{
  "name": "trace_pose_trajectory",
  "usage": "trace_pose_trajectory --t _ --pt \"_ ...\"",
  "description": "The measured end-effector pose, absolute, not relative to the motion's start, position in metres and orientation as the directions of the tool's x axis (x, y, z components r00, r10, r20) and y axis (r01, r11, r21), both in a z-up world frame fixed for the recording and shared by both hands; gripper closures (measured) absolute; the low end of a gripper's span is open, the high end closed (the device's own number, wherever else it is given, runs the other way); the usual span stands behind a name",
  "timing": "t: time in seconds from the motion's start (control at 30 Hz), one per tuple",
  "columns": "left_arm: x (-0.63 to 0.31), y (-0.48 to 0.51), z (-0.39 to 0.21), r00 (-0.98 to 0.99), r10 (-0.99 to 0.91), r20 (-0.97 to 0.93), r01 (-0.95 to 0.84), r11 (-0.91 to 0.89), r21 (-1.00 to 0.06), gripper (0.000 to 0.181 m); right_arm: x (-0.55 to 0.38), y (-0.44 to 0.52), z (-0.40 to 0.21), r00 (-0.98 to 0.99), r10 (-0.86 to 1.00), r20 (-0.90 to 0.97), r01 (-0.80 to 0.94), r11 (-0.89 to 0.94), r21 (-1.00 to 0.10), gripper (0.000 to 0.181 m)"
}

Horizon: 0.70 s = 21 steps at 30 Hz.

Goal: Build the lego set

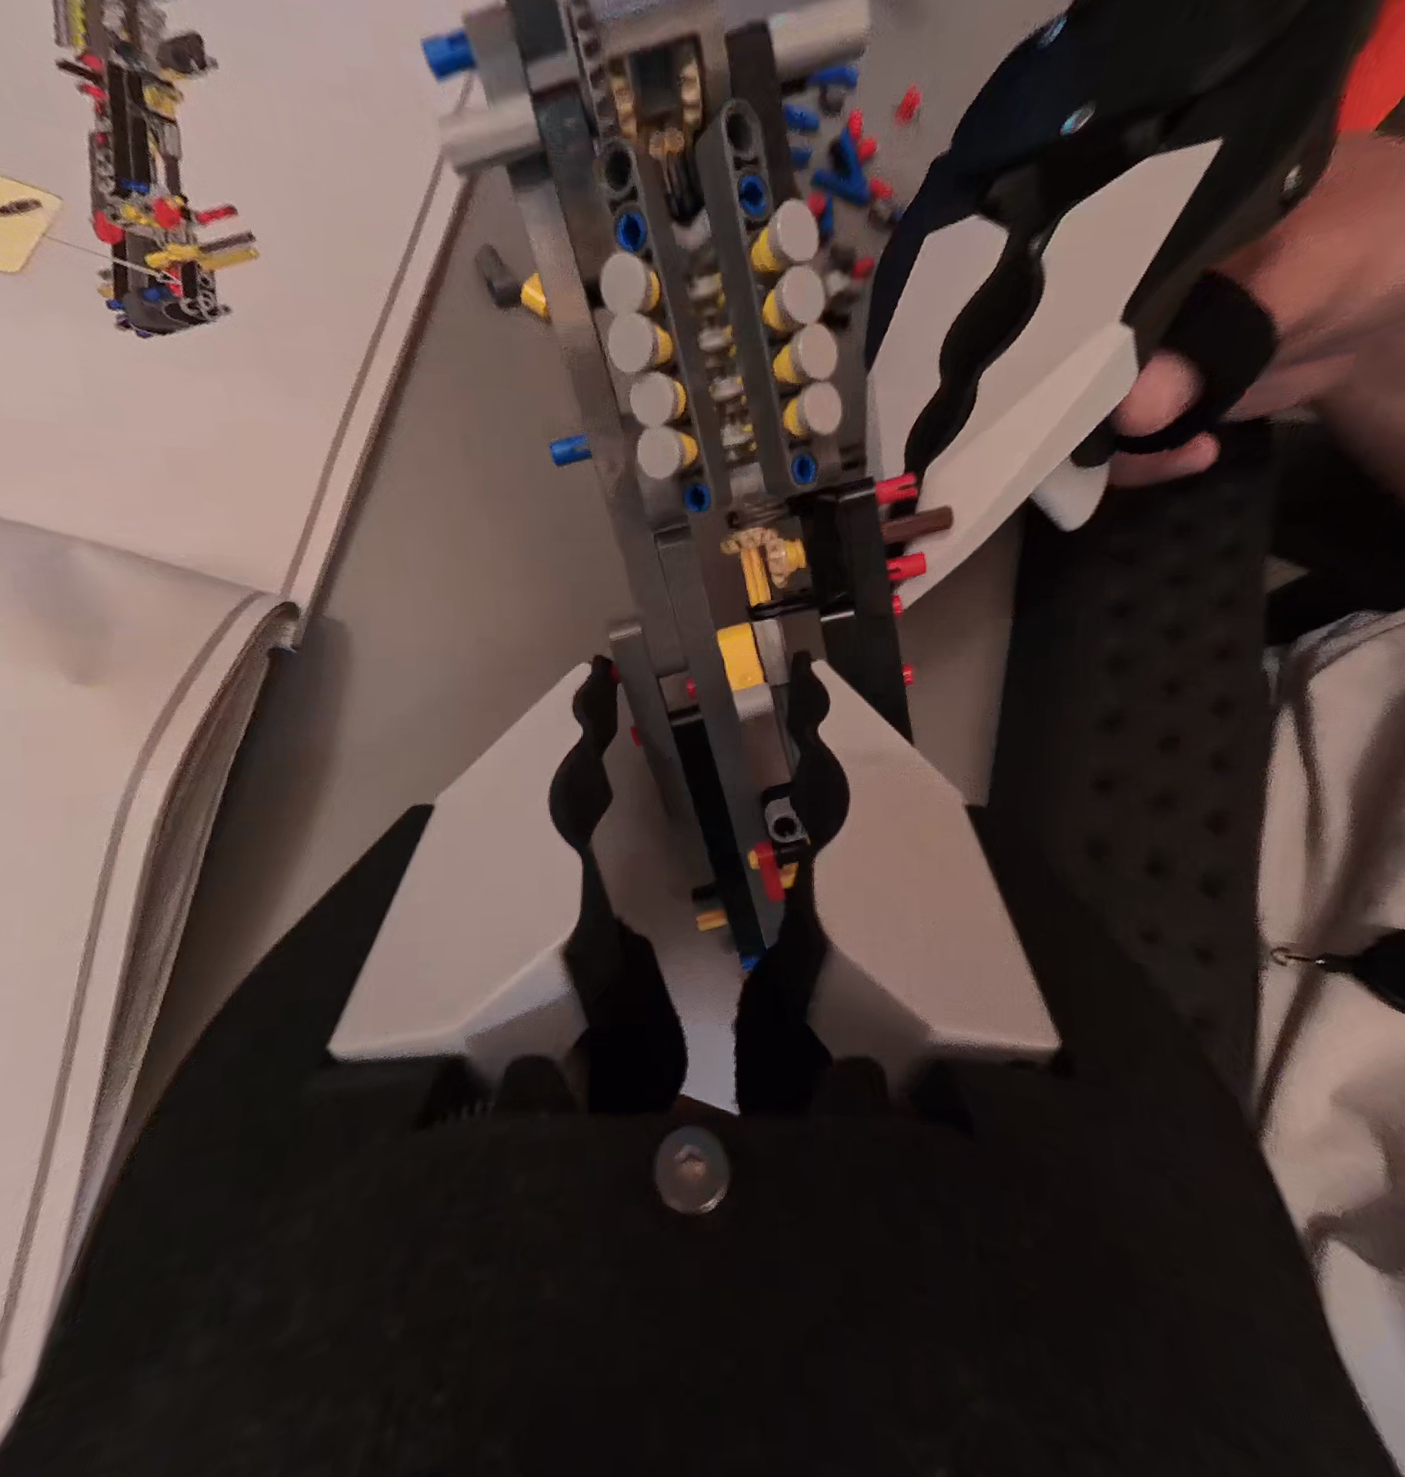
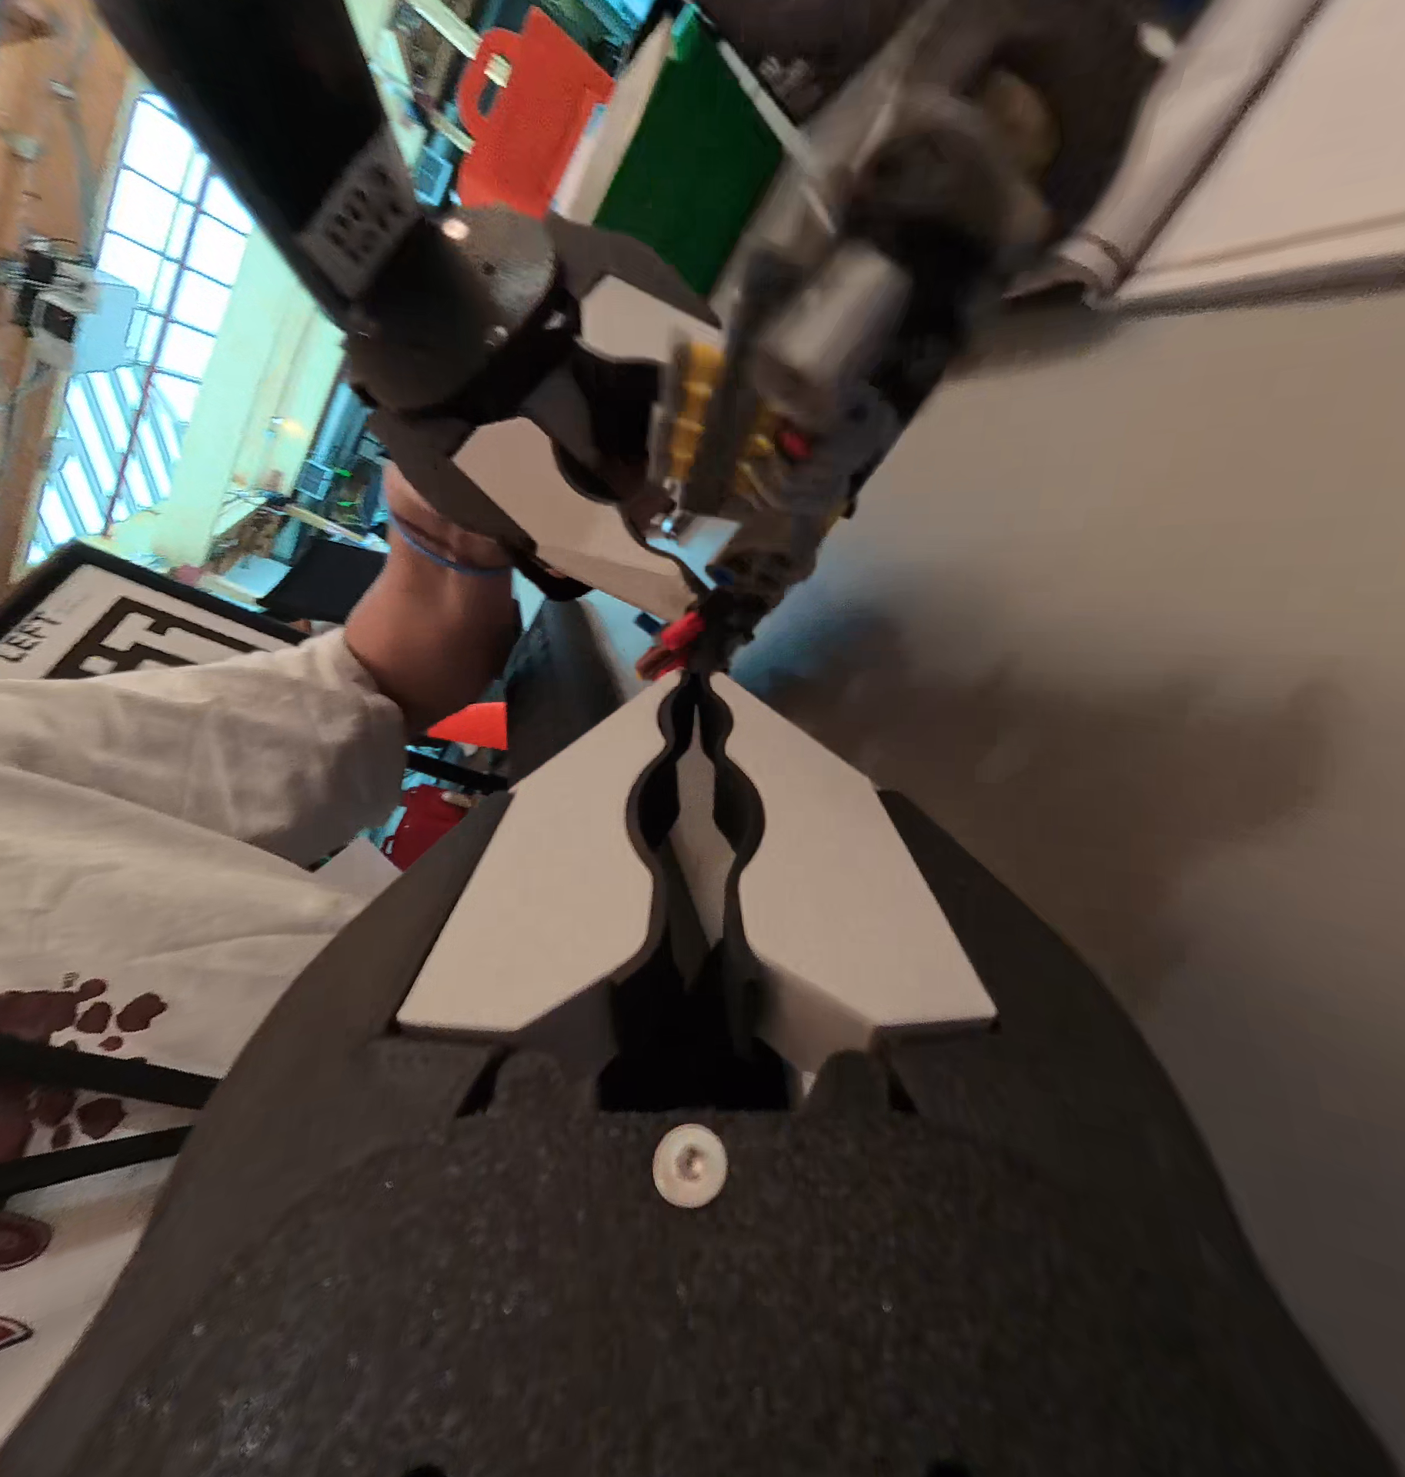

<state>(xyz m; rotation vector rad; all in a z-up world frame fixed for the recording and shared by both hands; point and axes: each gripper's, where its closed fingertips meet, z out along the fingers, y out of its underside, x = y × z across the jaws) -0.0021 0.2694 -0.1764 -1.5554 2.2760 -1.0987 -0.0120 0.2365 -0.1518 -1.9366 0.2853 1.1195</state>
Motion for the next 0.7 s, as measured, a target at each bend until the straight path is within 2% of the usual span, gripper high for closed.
trace_pose_trajectory --t 0.13,0.33,0.53,0.7 --pt "-0.003 0.264 -0.189 -0.45 -0.871 0.199 -0.775 0.271 -0.571 0.14 -0.004 0.228 -0.178 0.683 0.092 -0.724 -0.486 -0.683 -0.545 0.181" --pt "-0.015 0.267 -0.206 -0.454 -0.876 0.16 -0.803 0.325 -0.499 0.14 -0.012 0.222 -0.201 0.731 0.07 -0.678 -0.376 -0.789 -0.486 0.18" --pt "-0.023 0.27 -0.211 -0.459 -0.881 0.115 -0.8 0.353 -0.486 0.142 -0.019 0.214 -0.21 0.761 0.106 -0.64 -0.27 -0.845 -0.461 0.181" --pt "-0.024 0.275 -0.21 -0.457 -0.886 0.08 -0.789 0.362 -0.496 0.142 -0.011 0.206 -0.203 0.776 0.12 -0.619 -0.253 -0.84 -0.48 0.181"
